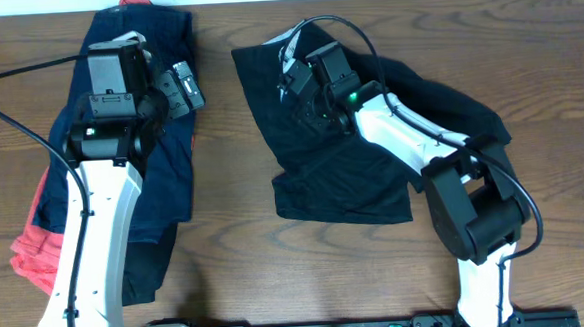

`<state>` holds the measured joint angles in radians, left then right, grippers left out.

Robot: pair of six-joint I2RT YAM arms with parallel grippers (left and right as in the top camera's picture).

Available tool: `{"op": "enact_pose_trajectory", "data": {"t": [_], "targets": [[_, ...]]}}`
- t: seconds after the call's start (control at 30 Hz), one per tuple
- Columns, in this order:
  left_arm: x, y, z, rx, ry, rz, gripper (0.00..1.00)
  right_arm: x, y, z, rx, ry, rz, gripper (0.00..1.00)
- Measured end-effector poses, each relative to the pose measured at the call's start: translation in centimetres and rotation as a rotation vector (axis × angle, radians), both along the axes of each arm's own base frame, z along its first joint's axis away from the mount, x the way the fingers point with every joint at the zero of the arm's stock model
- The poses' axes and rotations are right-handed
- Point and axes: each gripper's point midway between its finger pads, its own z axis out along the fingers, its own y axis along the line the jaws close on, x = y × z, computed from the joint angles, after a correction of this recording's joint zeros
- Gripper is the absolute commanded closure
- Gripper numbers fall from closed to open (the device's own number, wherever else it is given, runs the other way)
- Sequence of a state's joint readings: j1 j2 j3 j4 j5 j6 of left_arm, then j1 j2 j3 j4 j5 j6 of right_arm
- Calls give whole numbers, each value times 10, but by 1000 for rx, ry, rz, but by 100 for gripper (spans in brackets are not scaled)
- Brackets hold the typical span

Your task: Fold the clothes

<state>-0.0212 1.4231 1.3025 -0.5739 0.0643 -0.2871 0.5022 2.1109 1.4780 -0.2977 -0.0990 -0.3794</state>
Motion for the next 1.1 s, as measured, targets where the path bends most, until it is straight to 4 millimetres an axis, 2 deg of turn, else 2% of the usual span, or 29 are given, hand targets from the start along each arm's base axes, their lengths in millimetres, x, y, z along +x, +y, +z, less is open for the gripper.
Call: {"op": "enact_pose_trajectory", "data": {"t": [0.1,0.2,0.47,0.57,0.63,0.7,0.73,0.8,0.83,0.9,0.93,1.0,1.07,1.1], "targets": [[0,0,0,0,0,0,1,5,-7,-14,-38,-4,-38,84],[0,0,0,0,0,0,1,11,-15,-19,-72,-20,-78,99],[0,0,0,0,0,0,1,22,-28,-12,-105,-58,-166,99],[0,0,0,0,1,0,1,28,-37,5,-95,-66,-209,99],[0,0,0,0,1,0,1,39,-46,33,-67,-102,-248,99],[0,0,0,0,1,0,1,52,-63,71,-25,-160,-302,99],[0,0,0,0,1,0,1,59,-75,93,-2,-192,-334,99],[0,0,0,0,1,0,1,72,-112,138,42,-263,-422,99],[0,0,0,0,1,0,1,75,-128,152,54,-283,-456,99],[0,0,0,0,1,0,1,80,-172,175,71,-312,-550,99],[0,0,0,0,1,0,1,82,-198,179,71,-313,-600,99],[0,0,0,0,1,0,1,85,-232,176,65,-302,-665,99],[0,0,0,0,1,0,1,88,-271,160,55,-268,-736,96],[0,0,0,0,1,0,1,90,-283,153,53,-257,-760,90]]}}
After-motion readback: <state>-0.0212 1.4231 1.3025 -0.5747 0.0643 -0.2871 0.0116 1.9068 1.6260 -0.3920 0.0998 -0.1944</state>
